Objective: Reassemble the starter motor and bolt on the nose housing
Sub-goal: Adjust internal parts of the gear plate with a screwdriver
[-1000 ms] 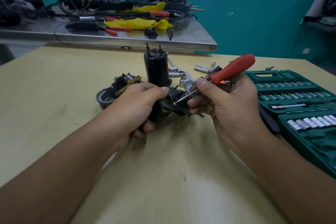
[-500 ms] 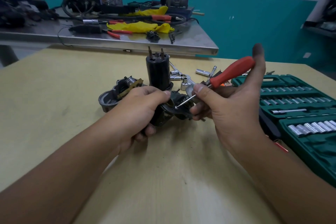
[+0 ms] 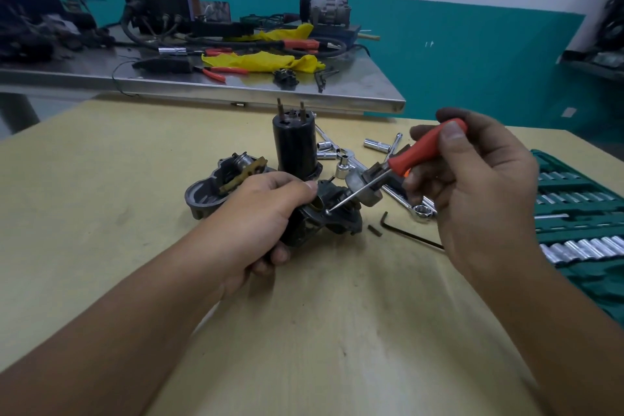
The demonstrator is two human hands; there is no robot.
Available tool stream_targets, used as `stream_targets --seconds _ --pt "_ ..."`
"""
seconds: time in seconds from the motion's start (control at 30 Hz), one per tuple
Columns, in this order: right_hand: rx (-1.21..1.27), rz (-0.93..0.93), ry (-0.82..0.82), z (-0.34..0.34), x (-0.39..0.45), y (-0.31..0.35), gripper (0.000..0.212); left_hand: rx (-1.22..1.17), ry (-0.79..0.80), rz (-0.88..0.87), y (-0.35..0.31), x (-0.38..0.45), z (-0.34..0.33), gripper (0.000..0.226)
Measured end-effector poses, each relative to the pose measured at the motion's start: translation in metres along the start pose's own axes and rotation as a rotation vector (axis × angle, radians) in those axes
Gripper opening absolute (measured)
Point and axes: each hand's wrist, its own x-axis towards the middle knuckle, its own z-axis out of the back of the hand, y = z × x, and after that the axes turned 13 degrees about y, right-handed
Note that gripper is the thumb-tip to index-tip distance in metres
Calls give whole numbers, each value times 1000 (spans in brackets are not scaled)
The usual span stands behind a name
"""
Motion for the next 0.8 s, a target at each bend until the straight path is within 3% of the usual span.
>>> stream_targets --seconds 0.3,0.37,0.47,0.53,0.63,0.8 --pt "-70 5 -47 3 3 5 18 11 -1 -2 2 2 1 16" --pt "18 -44 -25 5 5 7 22 8 4 1 2 2 1 16" --pt "-38 -19 10 8 7 8 18 12 5 -1 3 2 2 17" --pt "-103 23 -27 8 6 4 8 9 6 3 2 2 1 16" --pt "-108 -9 -83 6 7 1 16 10 3 -1 1 2 1 16" --pt "-62 -50 7 13 9 8 19 9 0 -4 0 0 -1 17"
